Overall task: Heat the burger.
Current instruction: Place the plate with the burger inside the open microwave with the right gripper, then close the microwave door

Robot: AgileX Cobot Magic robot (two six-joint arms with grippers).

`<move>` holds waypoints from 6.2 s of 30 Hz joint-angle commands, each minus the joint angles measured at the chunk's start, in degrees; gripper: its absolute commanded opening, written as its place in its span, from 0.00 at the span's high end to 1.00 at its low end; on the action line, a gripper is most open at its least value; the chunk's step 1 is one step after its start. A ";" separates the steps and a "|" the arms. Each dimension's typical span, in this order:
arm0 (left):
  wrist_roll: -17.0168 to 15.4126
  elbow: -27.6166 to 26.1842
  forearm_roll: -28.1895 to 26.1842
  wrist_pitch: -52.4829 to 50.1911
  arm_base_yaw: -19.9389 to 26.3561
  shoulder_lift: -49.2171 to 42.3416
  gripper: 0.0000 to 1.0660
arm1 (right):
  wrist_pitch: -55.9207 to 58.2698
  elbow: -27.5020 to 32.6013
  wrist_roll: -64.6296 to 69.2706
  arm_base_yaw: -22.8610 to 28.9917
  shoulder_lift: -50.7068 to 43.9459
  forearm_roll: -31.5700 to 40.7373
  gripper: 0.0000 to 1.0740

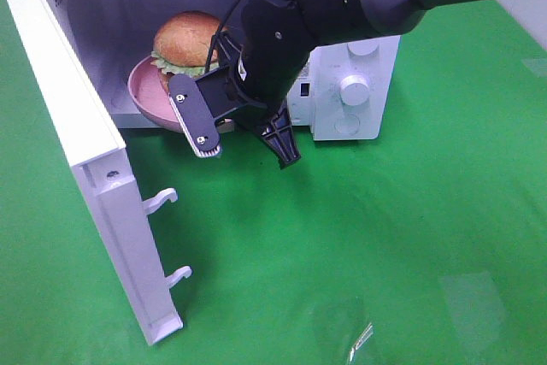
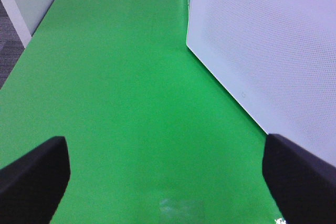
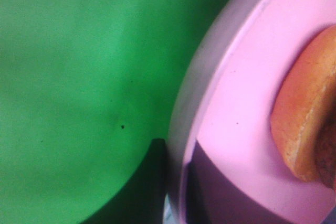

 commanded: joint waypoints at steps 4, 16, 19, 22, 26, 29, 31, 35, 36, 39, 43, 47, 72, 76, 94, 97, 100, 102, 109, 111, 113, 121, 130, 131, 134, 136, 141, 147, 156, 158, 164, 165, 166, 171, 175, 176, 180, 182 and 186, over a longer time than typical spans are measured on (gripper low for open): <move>0.11 0.06 -0.17 -0.80 -0.06 -0.86 0.15 | -0.80 -5.84 1.09 -0.11 2.52 -1.03 1.00; 0.11 0.06 -0.17 -0.80 -0.06 -0.86 0.15 | 1.09 -13.64 1.49 -0.29 7.56 -1.03 1.00; 0.11 0.06 -0.17 -0.80 -0.06 -0.86 0.15 | 1.09 -15.81 2.46 -0.29 9.00 -0.86 1.00; 0.11 0.06 -0.17 -0.80 -0.06 -0.86 0.15 | 1.26 -17.02 3.27 -0.40 9.85 -0.86 1.00; 0.11 0.06 -0.17 -0.80 -0.06 -0.86 0.15 | 2.35 -19.60 4.81 -0.97 11.29 -0.97 1.00; 0.11 0.06 -0.17 -0.80 -0.06 -0.86 0.15 | 3.44 -22.46 6.30 -0.97 12.83 -2.06 1.00; 0.11 0.06 -0.17 -0.80 -0.06 -0.86 0.15 | 3.15 -22.80 6.30 -0.97 13.01 -2.06 1.00; 0.11 0.06 -0.17 -0.80 -0.06 -0.86 0.15 | 2.41 -22.86 6.36 -0.97 13.41 -2.06 0.99; 0.11 0.06 -0.17 -0.80 -0.06 -0.86 0.15 | 2.41 -22.86 6.53 -0.97 13.46 -2.06 0.99; 0.11 0.06 -0.17 -0.80 -0.06 -0.86 0.15 | 2.41 -22.86 6.82 -0.97 13.64 -2.06 0.99; 0.11 0.06 -0.17 -0.80 -0.06 -0.86 0.15 | 2.35 -22.86 8.08 -0.97 13.75 -2.06 0.97; 0.11 0.06 -0.17 -0.80 -0.06 -0.86 0.15 | 2.35 -22.86 8.08 -0.97 13.75 -2.06 0.94; 0.11 0.06 -0.17 -0.80 -0.06 -0.86 0.15 | 4.58 -22.75 13.12 -0.92 13.64 -0.74 0.59; 0.11 0.06 -0.17 -0.80 -0.06 -0.86 0.15 | 4.87 -22.75 13.35 -0.86 12.78 -0.63 0.59; 0.11 0.06 -0.17 -0.80 -0.06 -0.86 0.15 | -6.07 -4.98 13.46 -0.86 2.58 -1.03 0.38; 0.11 0.06 -0.17 -0.80 -0.06 -0.86 0.15 | -9.97 0.40 13.58 -0.86 -0.80 -1.03 0.35; 0.11 0.06 -0.17 -0.80 -0.06 -0.86 0.15 | -11.80 4.24 14.09 -0.86 -3.55 -1.03 0.32; 0.11 0.06 -0.17 -0.80 -0.06 -0.86 0.15 | -13.12 7.62 15.99 -0.86 -5.96 -0.97 0.31; 0.11 0.06 -0.17 -0.80 -0.06 -0.86 0.15 | -14.84 13.75 18.28 -0.97 -10.37 -0.97 0.31; 0.11 0.06 -0.17 -0.80 -0.06 -0.86 0.15 | -15.58 16.27 18.91 -0.97 -12.43 -0.97 0.31; 0.11 0.06 -0.17 -0.80 -0.06 -0.86 0.15 | -16.50 19.19 20.34 -0.97 -14.67 -0.92 0.31; 0.11 0.06 -0.17 -0.80 -0.06 -0.86 0.15 | -18.33 30.19 35.75 -0.97 -24.12 -0.63 0.31; 0.11 0.06 -0.17 -0.80 -0.06 -0.86 0.15 | -17.65 38.27 45.95 -0.97 -33.46 -0.63 0.31; 0.11 0.06 -0.17 -0.80 -0.06 -0.86 0.15 | -17.65 38.27 45.95 -0.97 -33.46 -0.63 0.31; 0.11 0.06 -0.17 -0.80 -0.06 -0.86 0.15 | -16.96 41.65 47.73 -0.97 -37.76 -0.57 0.31; 0.11 0.06 -0.17 -0.80 -0.06 -0.86 0.15 | -16.96 43.54 49.73 -0.97 -40.11 -0.52 0.31; 0.11 0.06 -0.17 -0.80 -0.06 -0.86 0.15 | -15.24 46.47 55.29 -0.97 -44.12 -0.52 0.31; 0.11 0.06 -0.17 -0.80 -0.06 -0.86 0.15 | -3.50 47.27 69.16 -0.97 -48.93 -0.57 0.31; 0.11 0.06 -0.17 -0.80 -0.06 -0.86 0.15 | 11.86 47.21 76.49 -0.92 -50.59 0.63 0.31; 0.11 0.06 -0.17 -0.80 -0.06 -0.86 0.15 | 13.29 47.21 76.43 -0.92 -51.28 1.78 0.31; 0.11 0.06 -0.17 -0.80 -0.06 -0.86 0.15 | 16.33 47.21 76.26 -0.92 -54.09 4.07 0.31; 0.11 0.06 -0.17 -0.80 -0.06 -0.86 0.15 | 17.59 47.21 76.26 -0.92 -55.98 4.13 0.31; 0.11 0.06 -0.17 -0.80 -0.06 -0.86 0.15 | 17.59 47.21 76.26 -0.92 -55.98 4.13 0.31; 0.11 0.06 -0.17 -0.80 -0.06 -0.86 0.15 | 20.45 47.21 76.32 -1.03 -63.08 5.84 0.31; 0.11 0.06 -0.17 -0.80 -0.06 -0.86 0.15 | 21.77 47.21 76.78 -1.15 -65.43 6.25 0.31; 0.11 0.06 -0.17 -0.80 -0.06 -0.86 0.15 | 22.17 47.21 77.01 -3.04 -66.98 7.51 0.31; 0.11 0.06 -0.17 -0.80 -0.06 -0.86 0.15 | 22.86 47.21 75.80 -10.31 -70.24 9.74 0.31; 0.11 0.06 -0.17 -0.80 -0.06 -0.86 0.15 | 23.03 47.21 74.48 -14.27 -72.82 9.85 0.31; 0.11 0.06 -0.17 -0.80 -0.06 -0.86 0.15 | 23.26 47.21 74.14 -19.60 -78.90 9.85 0.31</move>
